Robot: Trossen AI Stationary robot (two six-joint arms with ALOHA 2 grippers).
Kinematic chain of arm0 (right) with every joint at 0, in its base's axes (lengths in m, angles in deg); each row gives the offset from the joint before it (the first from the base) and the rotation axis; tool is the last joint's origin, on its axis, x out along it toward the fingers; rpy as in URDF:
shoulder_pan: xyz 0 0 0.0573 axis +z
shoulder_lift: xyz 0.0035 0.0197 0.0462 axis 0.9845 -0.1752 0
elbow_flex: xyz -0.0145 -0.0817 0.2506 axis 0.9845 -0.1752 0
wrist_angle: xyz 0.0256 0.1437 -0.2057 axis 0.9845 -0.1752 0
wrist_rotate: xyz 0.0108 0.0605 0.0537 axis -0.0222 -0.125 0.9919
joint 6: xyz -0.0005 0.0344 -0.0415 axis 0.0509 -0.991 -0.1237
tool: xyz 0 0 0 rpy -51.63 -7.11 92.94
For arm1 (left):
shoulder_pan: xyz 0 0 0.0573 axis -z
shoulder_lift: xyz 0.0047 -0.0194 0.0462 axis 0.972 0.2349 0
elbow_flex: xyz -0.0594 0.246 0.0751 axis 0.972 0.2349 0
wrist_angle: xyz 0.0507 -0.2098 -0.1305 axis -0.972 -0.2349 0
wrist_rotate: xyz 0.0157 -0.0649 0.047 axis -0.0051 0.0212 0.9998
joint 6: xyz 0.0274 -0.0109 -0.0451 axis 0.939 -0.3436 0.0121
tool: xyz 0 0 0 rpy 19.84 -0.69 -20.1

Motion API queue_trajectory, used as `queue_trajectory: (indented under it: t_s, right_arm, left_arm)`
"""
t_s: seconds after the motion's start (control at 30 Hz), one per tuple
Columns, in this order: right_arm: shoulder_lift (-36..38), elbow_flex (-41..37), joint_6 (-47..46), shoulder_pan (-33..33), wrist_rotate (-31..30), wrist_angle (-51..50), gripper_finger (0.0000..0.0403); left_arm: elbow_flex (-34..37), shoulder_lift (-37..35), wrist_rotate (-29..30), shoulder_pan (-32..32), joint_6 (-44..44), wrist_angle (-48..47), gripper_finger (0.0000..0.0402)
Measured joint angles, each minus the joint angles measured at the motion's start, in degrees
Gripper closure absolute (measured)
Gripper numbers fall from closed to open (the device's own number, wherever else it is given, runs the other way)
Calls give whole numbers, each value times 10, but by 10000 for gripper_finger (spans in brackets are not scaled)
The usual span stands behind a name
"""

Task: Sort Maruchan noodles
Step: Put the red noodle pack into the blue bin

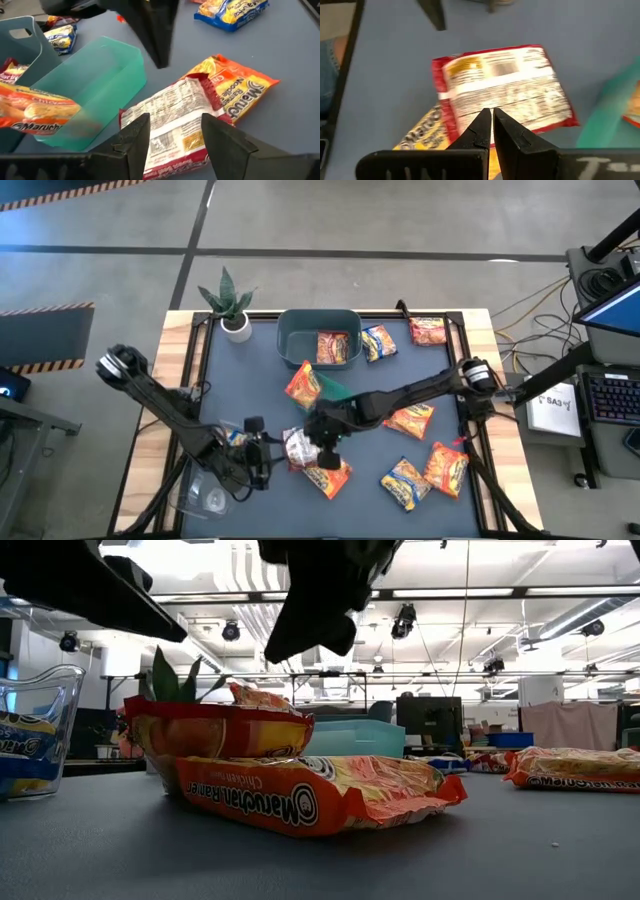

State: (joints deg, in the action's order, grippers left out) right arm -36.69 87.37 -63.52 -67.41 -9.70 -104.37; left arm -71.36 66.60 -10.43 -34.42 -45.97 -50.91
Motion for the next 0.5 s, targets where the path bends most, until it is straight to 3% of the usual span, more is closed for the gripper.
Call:
queue_trajectory:
  t_s: [0.17, 0.33, 0.5]
  right_arm:
    - [0, 6, 0, 36, -16, 0, 394]
    - [0, 7, 5, 76, -84, -10, 394]
    - [0, 7, -9, 100, -101, -27, 394]
  left_arm:
    - [-28, 28, -8, 8, 18, -4, 199]
    - [-60, 75, -11, 23, 50, -6, 156]
    - [-84, 121, -13, 31, 44, -8, 146]
